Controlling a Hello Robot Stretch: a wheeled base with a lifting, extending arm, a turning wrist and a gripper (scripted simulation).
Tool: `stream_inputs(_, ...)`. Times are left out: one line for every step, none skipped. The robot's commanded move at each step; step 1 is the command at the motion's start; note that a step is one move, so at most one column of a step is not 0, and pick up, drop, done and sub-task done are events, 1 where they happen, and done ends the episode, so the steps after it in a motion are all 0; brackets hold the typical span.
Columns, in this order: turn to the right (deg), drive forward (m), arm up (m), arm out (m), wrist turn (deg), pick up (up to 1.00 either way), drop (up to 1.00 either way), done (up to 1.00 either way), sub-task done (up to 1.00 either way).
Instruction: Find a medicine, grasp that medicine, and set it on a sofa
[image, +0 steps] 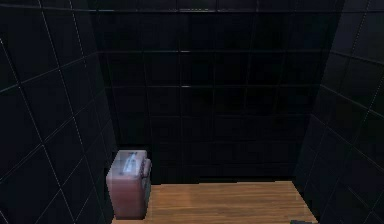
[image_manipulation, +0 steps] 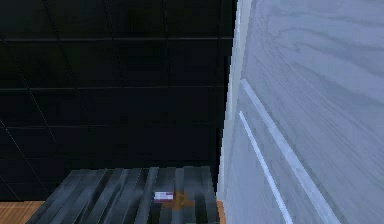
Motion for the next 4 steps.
stream_inputs(0.0, 0.00, 0.04, 0.00, 0.0, 0.00, 0.00, 0.00, 0.00)
stream_inputs(0.0, 0.00, 0.00, 0.36, 0.0, 0.00, 0.00, 0.00, 0.00)
stream_inputs(0.0, 0.00, 0.00, 0.00, 45.0, 0.00, 0.00, 0.00, 0.00)
stream_inputs(0.0, 0.00, 0.00, 0.00, 45.0, 0.00, 0.00, 0.00, 0.00)
